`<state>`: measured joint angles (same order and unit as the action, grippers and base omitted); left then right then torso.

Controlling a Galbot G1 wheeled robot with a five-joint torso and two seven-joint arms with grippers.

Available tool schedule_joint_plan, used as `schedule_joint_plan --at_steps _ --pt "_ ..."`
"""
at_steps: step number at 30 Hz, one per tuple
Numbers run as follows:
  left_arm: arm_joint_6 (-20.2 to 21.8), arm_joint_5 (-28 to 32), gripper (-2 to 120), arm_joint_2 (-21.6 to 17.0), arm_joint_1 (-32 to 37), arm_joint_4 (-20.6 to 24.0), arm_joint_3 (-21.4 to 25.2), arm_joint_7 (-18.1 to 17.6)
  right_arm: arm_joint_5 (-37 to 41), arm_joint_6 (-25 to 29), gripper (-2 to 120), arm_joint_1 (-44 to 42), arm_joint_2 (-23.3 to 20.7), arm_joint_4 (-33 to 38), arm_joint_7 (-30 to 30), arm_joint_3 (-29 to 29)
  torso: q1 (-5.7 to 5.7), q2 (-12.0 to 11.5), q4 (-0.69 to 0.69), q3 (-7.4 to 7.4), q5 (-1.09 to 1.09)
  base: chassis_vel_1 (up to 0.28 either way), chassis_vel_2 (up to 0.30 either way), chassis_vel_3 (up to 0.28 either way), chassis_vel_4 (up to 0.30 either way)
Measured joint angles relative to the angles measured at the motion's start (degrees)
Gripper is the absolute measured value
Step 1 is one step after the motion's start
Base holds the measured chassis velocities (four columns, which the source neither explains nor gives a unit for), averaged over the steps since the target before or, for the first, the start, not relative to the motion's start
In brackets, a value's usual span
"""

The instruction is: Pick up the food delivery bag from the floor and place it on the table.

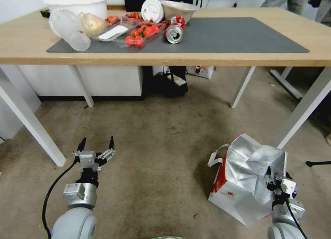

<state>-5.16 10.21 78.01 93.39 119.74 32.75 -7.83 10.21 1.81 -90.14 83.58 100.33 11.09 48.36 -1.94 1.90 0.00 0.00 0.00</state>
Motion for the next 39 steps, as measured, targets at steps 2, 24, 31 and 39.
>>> schedule_joint_plan --at_steps 2,24,31,39 --pt "0.00 0.00 100 0.03 -0.07 -0.08 -0.06 -0.02 -0.04 -0.05 41 0.02 0.00 0.03 0.06 0.00 0.00 0.00 0.00 0.00 0.00 0.000 0.000 0.000 0.000" --pt "-0.39 0.23 100 -0.21 -0.21 -0.61 0.03 -0.16 -0.79 0.21 0 -0.42 0.51 1.24 0.26 -0.32 0.00 0.00 0.00 0.00 0.02 0.000 0.000 0.000 0.000" --pt "-0.67 -0.25 100 -0.11 -0.26 -1.24 0.02 -0.15 0.76 0.05 0 -1.89 0.27 7.87 -1.21 -2.80 -0.01 0.01 0.00 0.00 0.00 0.000 0.000 0.000 0.000" --pt "-1.08 -0.67 100 0.10 -0.62 -1.71 -0.42 0.23 1.37 -4.35 0 -2.70 -1.96 17.37 -5.38 -6.52 -0.01 0.01 0.00 0.00 0.01 0.000 0.000 0.000 0.000"
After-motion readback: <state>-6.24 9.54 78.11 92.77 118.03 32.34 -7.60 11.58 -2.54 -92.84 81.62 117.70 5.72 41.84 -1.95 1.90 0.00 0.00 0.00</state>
